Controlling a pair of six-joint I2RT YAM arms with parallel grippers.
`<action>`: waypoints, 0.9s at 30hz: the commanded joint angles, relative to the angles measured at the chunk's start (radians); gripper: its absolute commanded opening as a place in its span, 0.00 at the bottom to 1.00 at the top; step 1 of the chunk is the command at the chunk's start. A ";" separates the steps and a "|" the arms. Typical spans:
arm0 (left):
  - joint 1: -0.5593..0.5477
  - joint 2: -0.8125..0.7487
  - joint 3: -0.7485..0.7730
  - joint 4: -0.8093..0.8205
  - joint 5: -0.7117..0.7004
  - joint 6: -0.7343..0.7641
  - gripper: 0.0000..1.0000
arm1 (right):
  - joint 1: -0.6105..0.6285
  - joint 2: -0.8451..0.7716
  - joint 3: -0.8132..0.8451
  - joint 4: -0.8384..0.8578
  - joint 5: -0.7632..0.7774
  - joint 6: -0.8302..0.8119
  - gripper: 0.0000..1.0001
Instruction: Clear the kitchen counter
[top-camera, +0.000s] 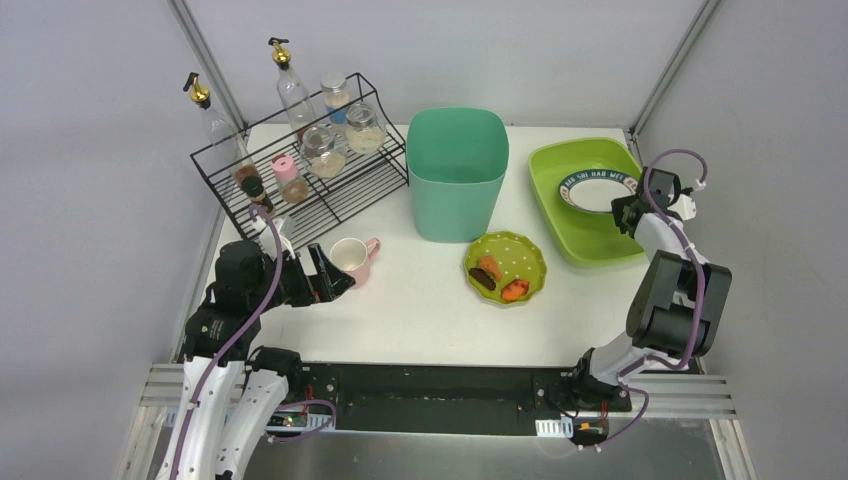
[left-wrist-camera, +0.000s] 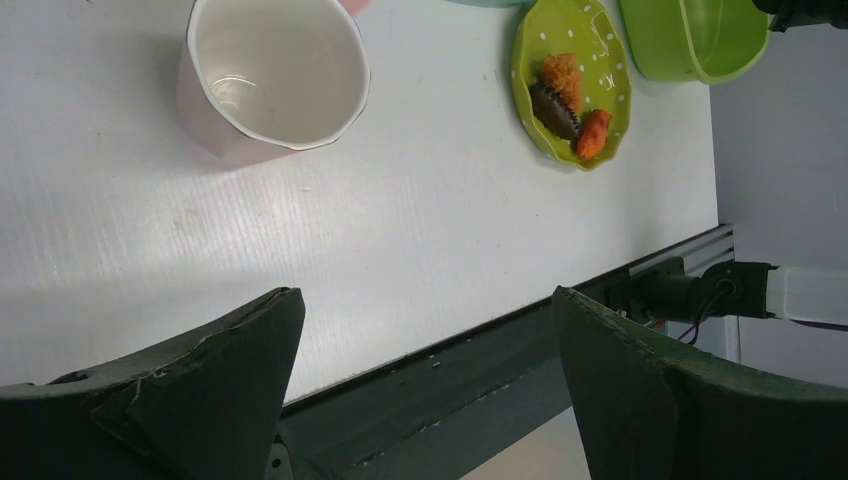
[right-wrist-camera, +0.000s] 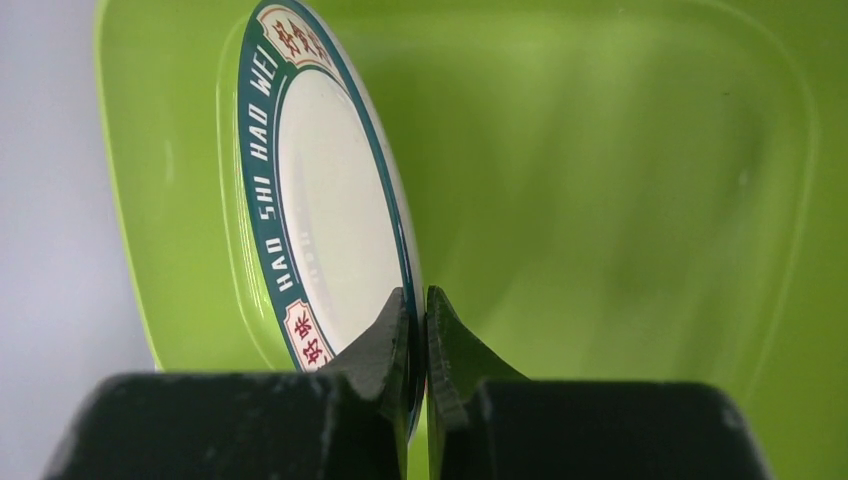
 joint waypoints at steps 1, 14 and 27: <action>0.005 -0.010 -0.005 0.039 0.009 0.008 1.00 | -0.008 0.060 0.005 0.173 -0.061 0.090 0.00; 0.005 0.000 -0.006 0.039 0.006 0.007 1.00 | -0.006 0.256 0.066 0.195 -0.108 0.161 0.24; 0.005 -0.019 -0.005 0.039 0.003 0.007 1.00 | -0.002 0.218 0.120 0.043 -0.167 0.053 0.81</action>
